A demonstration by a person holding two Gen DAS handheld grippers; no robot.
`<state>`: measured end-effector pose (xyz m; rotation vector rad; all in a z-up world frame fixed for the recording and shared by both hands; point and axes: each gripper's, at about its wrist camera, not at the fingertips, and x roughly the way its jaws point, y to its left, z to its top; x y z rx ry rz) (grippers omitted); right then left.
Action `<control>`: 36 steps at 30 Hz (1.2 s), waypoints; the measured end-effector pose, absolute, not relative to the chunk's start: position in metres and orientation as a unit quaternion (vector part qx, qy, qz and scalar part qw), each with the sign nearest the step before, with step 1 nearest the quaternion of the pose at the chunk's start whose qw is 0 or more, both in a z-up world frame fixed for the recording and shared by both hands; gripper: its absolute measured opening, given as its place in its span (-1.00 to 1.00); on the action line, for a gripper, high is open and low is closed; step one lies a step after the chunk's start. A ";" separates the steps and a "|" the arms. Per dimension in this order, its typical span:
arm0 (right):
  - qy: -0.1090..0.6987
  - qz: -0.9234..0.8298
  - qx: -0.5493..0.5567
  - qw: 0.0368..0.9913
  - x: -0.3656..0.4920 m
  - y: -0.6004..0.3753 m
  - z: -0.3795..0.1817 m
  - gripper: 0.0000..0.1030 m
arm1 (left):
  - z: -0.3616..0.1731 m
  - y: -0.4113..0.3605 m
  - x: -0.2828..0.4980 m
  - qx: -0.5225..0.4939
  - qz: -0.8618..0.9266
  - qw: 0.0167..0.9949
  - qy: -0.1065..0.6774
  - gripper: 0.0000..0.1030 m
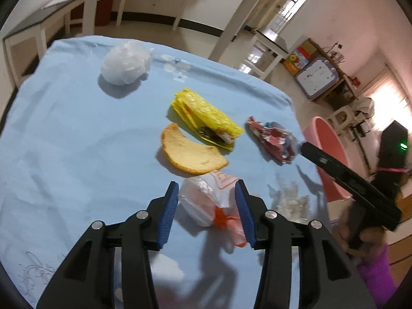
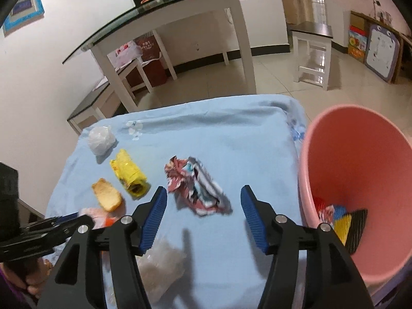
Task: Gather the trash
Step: 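Grasp the crumpled foil wrapper with the right gripper while the left grasps the orange-tied plastic bag, then carry the foil wrapper and plastic bag over the bucket and open both grippers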
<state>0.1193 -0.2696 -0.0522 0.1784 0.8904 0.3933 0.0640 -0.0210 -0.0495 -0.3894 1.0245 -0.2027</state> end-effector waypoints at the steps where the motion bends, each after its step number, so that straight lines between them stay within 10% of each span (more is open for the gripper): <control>1: 0.430 0.188 0.083 0.879 0.124 -0.268 -0.054 0.14 | -0.049 -0.022 0.063 -0.186 -0.101 0.848 0.486 -0.11; 7: 0.449 0.194 0.067 0.870 0.143 -0.258 -0.069 0.08 | -0.047 -0.033 0.062 -0.175 -0.114 0.856 0.474 -0.23; 14: 0.462 0.206 0.084 0.858 0.136 -0.255 -0.076 -0.94 | -0.035 -0.033 0.056 -0.167 -0.116 0.866 0.457 -0.59; 36: 0.368 0.140 0.141 0.908 0.046 -0.330 -0.012 -0.95 | 0.025 -0.076 0.049 -0.128 -0.145 0.901 0.388 -0.61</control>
